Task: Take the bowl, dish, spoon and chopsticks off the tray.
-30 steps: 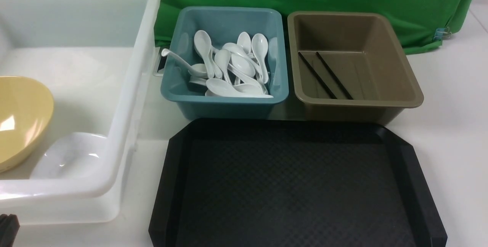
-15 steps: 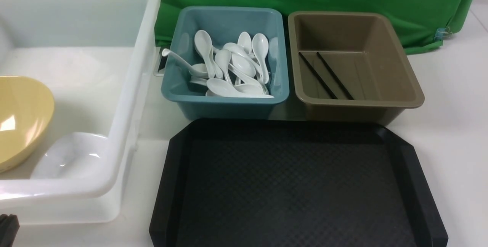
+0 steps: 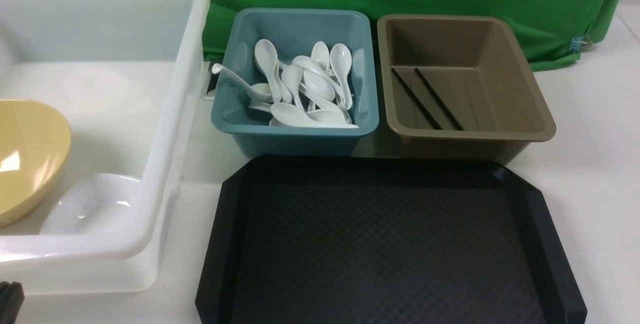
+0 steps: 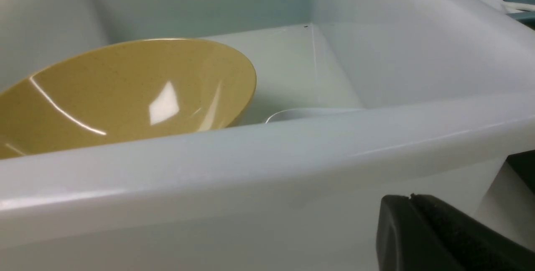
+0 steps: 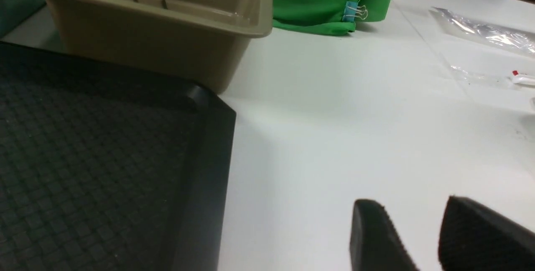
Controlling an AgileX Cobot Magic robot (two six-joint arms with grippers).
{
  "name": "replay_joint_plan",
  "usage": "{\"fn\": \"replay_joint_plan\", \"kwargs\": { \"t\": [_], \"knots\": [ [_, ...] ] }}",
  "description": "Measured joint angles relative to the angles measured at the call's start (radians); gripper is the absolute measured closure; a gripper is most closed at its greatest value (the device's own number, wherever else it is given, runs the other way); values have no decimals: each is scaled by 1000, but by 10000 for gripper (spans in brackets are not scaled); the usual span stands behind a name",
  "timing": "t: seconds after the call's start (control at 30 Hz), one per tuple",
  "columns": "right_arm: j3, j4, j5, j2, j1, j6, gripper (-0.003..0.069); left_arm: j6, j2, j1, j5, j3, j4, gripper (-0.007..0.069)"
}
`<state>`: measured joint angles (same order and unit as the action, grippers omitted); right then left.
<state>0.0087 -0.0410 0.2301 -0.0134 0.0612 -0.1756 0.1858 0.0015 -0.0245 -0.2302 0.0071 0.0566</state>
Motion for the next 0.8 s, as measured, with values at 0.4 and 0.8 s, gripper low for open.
{"fn": "replay_joint_plan", "kwargs": {
  "t": [0.4,0.8],
  "knots": [
    [0,0,0,0,0,23,421,0,0,0,0,0,-1,606],
    [0,0,0,0,0,24,419,0,0,0,0,0,-2,606]
  ]
}}
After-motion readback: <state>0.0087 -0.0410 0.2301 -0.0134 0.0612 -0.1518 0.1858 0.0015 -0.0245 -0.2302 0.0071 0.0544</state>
